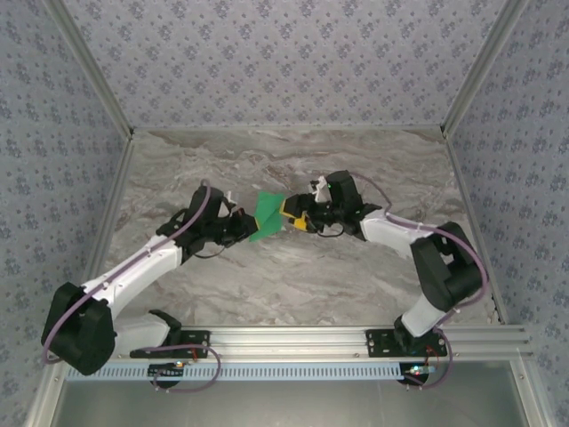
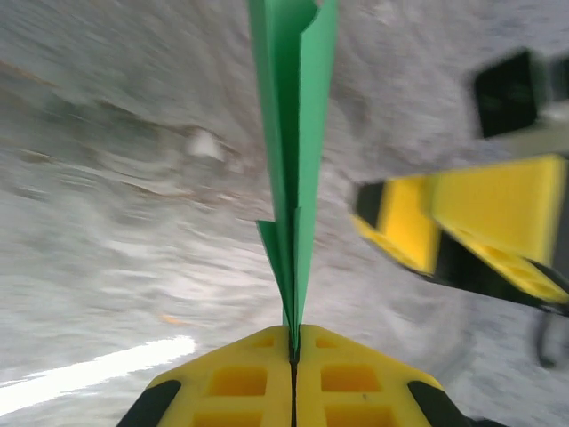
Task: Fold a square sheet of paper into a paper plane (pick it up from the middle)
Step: Turn over the paper at the center of the table.
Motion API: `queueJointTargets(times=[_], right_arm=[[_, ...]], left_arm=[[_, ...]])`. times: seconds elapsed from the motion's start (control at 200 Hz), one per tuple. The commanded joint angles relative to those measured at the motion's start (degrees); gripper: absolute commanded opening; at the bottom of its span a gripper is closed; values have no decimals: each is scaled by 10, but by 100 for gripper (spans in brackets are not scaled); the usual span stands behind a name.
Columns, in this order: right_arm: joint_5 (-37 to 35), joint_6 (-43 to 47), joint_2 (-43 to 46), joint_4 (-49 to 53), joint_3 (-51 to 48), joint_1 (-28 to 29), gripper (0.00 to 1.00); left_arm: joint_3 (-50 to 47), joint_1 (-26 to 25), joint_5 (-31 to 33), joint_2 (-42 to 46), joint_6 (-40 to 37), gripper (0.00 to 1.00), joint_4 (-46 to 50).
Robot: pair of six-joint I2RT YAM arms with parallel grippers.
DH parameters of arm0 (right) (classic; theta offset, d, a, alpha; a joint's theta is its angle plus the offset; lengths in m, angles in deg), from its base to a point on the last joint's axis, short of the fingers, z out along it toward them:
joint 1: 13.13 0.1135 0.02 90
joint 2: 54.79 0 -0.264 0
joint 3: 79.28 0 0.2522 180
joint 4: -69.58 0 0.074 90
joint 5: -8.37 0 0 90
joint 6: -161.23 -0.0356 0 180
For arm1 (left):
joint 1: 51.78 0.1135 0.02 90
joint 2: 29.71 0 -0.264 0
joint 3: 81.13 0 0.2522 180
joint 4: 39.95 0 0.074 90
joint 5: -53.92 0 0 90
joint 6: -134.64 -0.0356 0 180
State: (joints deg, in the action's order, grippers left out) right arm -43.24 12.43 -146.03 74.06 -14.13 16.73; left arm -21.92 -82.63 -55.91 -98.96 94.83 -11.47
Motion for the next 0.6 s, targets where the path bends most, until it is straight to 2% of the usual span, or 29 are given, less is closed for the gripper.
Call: queueJointTargets(times=[0.0, 0.185, 0.28, 0.42, 0.595], right_arm=[[-134, 138, 57, 214, 33, -2, 67], [-251, 162, 109, 298, 21, -2, 74], [-281, 155, 122, 312, 10, -2, 75], [-317, 141, 135, 326, -6, -2, 75], [-348, 124, 157, 333, -27, -3, 75]], left_arm=[[84, -21, 191, -32, -137, 7, 245], [186, -93, 443, -112, -157, 10, 391], [230, -125, 522, -163, -141, 11, 431], [272, -164, 561, -246, -121, 13, 444], [308, -196, 529, -337, -112, 20, 418]])
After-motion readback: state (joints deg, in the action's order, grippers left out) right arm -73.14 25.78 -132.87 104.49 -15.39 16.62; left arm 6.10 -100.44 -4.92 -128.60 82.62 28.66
